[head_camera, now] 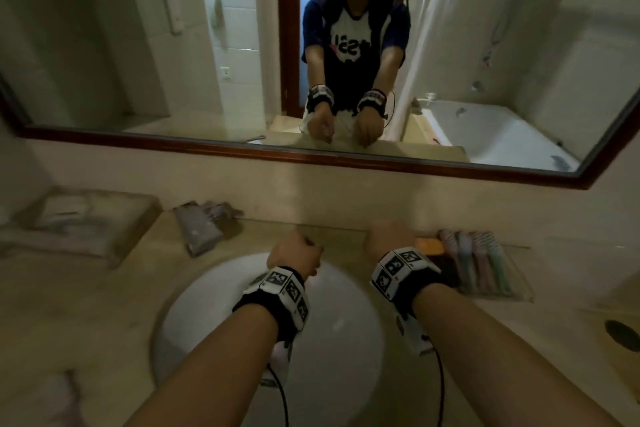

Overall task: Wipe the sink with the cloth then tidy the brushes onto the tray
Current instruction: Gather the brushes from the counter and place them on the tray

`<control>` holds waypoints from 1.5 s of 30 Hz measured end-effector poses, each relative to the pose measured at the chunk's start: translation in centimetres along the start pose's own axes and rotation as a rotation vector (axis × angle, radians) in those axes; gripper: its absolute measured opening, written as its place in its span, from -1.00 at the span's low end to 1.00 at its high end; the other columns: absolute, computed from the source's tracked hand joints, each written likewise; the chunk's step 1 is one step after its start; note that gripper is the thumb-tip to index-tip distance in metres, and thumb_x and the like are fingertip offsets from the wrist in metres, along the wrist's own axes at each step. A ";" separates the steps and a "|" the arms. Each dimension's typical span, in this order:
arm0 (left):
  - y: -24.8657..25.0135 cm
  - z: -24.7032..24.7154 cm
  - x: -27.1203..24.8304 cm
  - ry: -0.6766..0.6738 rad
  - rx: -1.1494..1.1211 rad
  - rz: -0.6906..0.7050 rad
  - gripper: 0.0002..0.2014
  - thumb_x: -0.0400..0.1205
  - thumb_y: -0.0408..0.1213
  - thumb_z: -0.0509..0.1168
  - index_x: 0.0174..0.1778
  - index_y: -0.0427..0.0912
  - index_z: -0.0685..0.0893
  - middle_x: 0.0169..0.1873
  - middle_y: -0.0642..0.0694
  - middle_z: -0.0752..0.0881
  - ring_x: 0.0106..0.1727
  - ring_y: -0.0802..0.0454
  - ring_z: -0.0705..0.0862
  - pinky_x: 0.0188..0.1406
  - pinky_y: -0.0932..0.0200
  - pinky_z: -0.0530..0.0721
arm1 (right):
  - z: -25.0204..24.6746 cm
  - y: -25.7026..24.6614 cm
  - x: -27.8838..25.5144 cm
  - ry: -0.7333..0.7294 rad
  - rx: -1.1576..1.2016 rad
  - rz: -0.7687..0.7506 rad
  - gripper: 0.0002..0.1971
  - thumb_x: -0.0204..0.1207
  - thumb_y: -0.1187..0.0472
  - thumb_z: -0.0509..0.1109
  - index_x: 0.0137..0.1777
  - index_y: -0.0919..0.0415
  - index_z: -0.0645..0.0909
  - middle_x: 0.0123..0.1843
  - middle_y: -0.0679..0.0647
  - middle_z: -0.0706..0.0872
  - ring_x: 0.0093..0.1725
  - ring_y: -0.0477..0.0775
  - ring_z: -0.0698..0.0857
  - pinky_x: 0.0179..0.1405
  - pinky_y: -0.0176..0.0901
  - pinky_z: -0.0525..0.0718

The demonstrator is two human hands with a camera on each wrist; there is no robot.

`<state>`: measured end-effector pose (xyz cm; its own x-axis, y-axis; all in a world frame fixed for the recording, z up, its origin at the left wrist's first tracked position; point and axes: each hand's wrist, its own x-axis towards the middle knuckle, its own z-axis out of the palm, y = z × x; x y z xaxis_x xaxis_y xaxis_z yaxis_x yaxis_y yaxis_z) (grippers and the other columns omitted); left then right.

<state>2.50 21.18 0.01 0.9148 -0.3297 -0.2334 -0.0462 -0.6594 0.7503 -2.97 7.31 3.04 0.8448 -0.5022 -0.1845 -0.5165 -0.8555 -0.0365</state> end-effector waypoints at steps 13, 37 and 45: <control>-24.6 -20.2 -4.6 0.111 0.393 -0.338 -0.67 0.59 -0.20 0.25 0.26 -0.16 0.65 0.27 -0.21 0.68 0.30 -0.20 0.65 0.28 0.00 0.64 | 9.2 -27.7 -6.1 -0.286 -0.020 -0.428 -0.77 0.58 0.10 0.27 0.14 0.18 0.61 0.18 0.15 0.68 0.19 0.25 0.67 0.17 0.07 0.64; -35.8 -21.1 -7.4 -0.001 0.335 -0.343 -0.66 0.68 -0.23 0.19 0.24 -0.39 0.63 0.25 -0.36 0.66 0.28 -0.26 0.62 0.27 -0.01 0.58 | 16.7 -38.7 -14.9 -0.484 -0.116 -0.587 -0.68 0.70 0.32 0.10 0.36 0.28 0.54 0.39 0.23 0.61 0.37 0.24 0.60 0.30 -0.02 0.56; -33.3 -19.4 -6.4 -0.079 0.262 -0.295 -0.60 0.63 -0.10 0.30 0.32 -0.26 0.56 0.28 -0.24 0.66 0.30 -0.17 0.62 0.29 0.06 0.57 | 14.1 -34.6 -13.3 -0.443 -0.178 -0.524 -0.77 0.67 0.32 0.16 0.19 0.27 0.61 -0.02 0.21 0.65 0.21 0.24 0.66 0.24 -0.05 0.61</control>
<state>5.96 58.35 -11.52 0.8706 -0.1446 -0.4703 0.1040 -0.8802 0.4631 1.73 45.36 -7.05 0.8203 0.0478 -0.5699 0.0054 -0.9971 -0.0758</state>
